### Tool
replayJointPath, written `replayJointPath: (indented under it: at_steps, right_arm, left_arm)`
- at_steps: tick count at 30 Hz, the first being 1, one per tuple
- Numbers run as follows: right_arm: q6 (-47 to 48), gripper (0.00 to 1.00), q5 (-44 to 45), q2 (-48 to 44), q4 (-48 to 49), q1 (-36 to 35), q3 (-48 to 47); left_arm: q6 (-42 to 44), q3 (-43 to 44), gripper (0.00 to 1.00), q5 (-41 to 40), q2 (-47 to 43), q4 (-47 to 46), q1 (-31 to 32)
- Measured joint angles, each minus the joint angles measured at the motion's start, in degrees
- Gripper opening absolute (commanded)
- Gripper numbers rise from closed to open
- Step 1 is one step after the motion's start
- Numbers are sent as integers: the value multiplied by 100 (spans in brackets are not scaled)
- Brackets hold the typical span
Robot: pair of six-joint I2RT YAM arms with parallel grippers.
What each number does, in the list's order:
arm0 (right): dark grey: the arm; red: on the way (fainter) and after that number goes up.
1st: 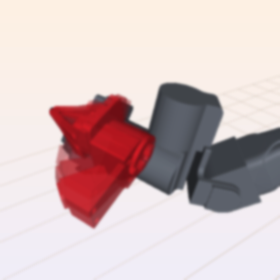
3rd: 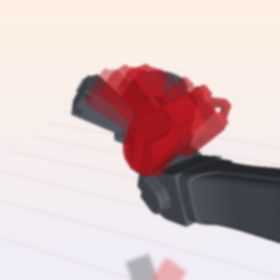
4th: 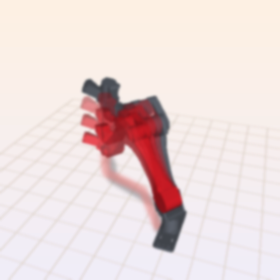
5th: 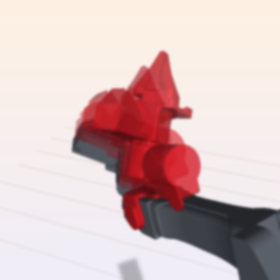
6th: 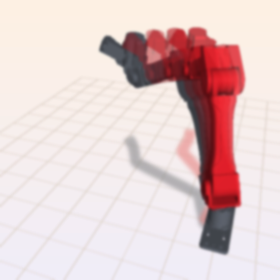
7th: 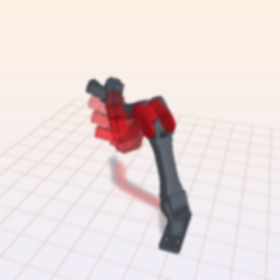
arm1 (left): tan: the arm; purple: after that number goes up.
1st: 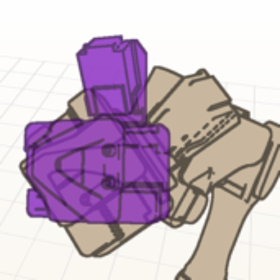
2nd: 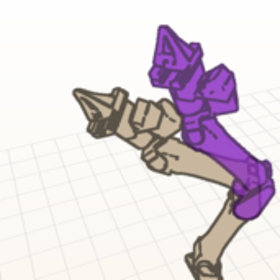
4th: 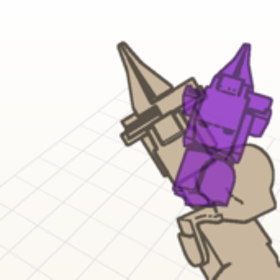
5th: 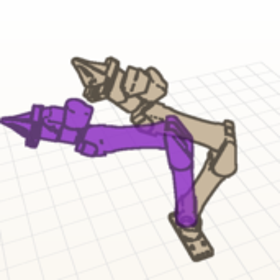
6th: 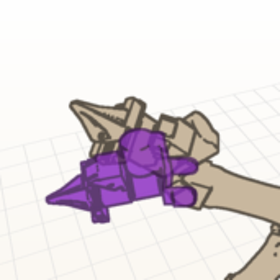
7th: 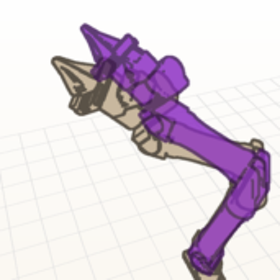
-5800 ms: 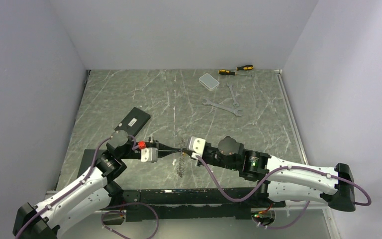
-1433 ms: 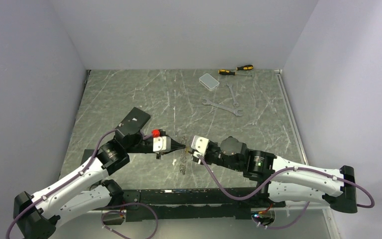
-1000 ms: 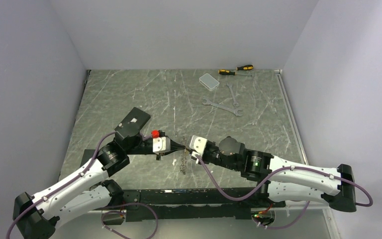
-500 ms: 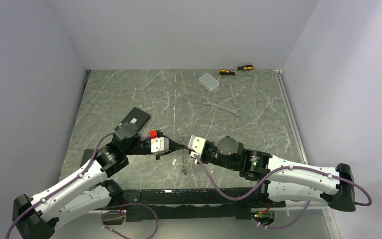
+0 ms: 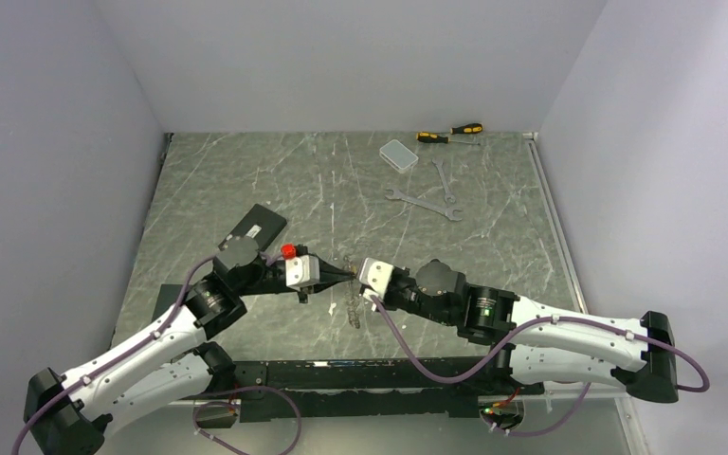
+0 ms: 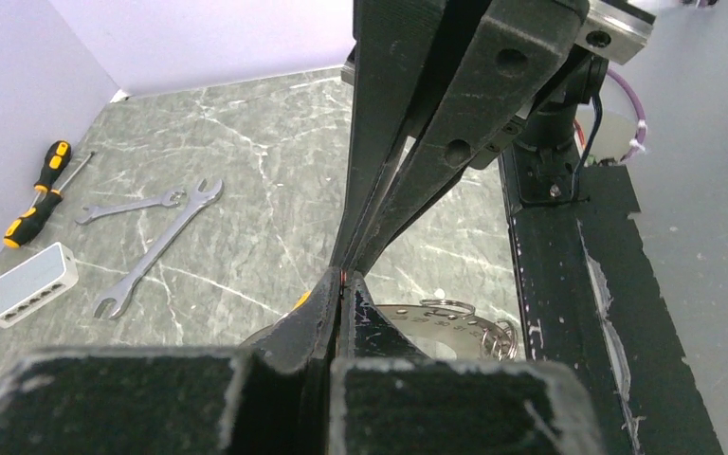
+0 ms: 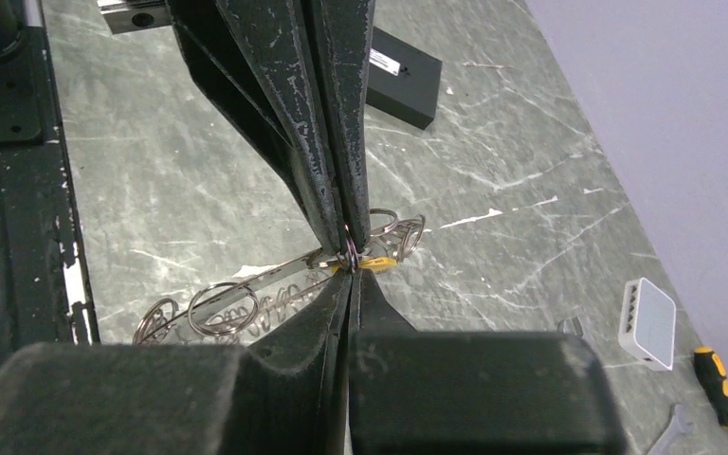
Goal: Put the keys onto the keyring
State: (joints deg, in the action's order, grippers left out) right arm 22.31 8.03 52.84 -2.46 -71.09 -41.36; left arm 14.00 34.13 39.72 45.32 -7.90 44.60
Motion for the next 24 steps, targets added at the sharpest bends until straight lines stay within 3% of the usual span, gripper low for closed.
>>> replayJointPath:
  at_steps: [17, 24]
  right_arm:
    - [66, 3, 304, -35, 258, 2, 11]
    - [66, 4, 343, -35, 350, 2, 9]
  left_arm:
    - [-1493, -732, 0, -719, 22, -2179, 7]
    - [-1665, -739, 0, -866, 26, -2367, 13]
